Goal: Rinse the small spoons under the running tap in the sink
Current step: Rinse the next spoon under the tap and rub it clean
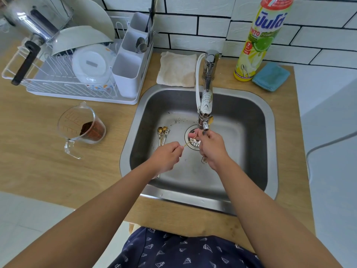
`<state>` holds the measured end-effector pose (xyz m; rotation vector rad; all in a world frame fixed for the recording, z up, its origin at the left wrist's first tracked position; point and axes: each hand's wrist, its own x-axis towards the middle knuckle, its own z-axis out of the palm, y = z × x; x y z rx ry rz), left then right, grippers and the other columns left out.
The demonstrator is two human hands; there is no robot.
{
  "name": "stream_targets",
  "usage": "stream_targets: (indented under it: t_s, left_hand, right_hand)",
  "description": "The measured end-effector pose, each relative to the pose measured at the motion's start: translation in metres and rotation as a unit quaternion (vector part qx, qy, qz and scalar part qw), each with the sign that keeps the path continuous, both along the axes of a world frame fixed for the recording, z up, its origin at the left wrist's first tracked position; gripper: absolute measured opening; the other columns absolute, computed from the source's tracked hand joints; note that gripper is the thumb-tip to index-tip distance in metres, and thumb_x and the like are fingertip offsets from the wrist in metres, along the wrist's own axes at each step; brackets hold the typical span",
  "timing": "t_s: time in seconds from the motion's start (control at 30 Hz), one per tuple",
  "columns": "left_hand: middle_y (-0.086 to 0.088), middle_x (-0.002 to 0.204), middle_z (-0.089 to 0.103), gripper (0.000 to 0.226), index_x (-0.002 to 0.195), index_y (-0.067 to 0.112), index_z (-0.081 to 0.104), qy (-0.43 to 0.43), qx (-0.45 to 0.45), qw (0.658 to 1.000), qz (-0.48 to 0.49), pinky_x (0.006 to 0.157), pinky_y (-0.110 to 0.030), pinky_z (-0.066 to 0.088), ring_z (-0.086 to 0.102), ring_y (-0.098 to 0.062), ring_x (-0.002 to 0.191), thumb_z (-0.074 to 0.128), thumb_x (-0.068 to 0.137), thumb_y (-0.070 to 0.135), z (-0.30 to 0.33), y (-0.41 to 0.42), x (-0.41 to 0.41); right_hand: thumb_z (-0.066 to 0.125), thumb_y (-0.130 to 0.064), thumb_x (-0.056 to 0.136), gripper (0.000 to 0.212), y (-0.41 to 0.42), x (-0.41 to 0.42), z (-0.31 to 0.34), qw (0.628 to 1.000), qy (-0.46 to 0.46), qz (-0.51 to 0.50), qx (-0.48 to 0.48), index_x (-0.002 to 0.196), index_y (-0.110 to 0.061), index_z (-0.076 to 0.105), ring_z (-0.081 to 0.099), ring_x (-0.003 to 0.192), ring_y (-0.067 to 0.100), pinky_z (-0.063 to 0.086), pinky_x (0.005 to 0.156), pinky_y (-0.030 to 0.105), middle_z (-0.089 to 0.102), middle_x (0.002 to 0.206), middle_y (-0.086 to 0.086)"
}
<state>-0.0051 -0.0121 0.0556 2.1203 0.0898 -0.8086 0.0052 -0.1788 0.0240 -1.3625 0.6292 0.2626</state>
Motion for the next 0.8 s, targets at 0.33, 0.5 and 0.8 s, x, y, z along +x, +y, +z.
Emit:
stream_targets:
  t_s: [0.33, 0.5, 0.8]
  left_hand:
    - [0.001, 0.068, 0.052, 0.050, 0.072, 0.019, 0.050, -0.025, 0.064, 0.996, -0.054, 0.056, -0.028, 0.036, 0.044, -0.014, 0.061, 0.030, 0.106, 0.050, 0.000, -0.005, 0.002]
    - [-0.003, 0.069, 0.054, 0.052, 0.070, 0.016, 0.051, -0.017, 0.078, 0.996, -0.046, 0.064, -0.031, 0.037, 0.046, -0.016, 0.065, 0.032, 0.106, 0.048, -0.001, 0.002, 0.006]
    - [-0.001, 0.074, 0.061, 0.050, 0.078, 0.016, 0.057, -0.081, 0.104, 0.990, -0.052, 0.068, -0.034, 0.040, 0.055, -0.018, 0.073, 0.029, 0.107, 0.045, -0.002, -0.007, 0.016]
  right_hand:
    - [0.052, -0.036, 0.106, 0.026, 0.008, -0.001, -0.005, 0.999, 0.003, 0.032, -0.022, 0.099, -0.018, 0.069, 0.031, 0.040, 0.008, 0.030, 0.040, 0.021, 0.082, 0.090, -0.003]
    - [0.066, -0.029, 0.098, 0.014, 0.009, -0.005, -0.005, 0.998, -0.017, 0.040, -0.051, 0.090, -0.020, 0.073, 0.042, 0.045, 0.003, 0.034, 0.045, 0.017, 0.079, 0.079, -0.009]
    - [0.069, -0.036, 0.097, 0.019, 0.007, 0.005, 0.005, 0.999, 0.012, -0.025, -0.046, 0.083, -0.023, 0.071, 0.035, 0.043, 0.007, 0.028, 0.041, 0.022, 0.071, 0.063, -0.008]
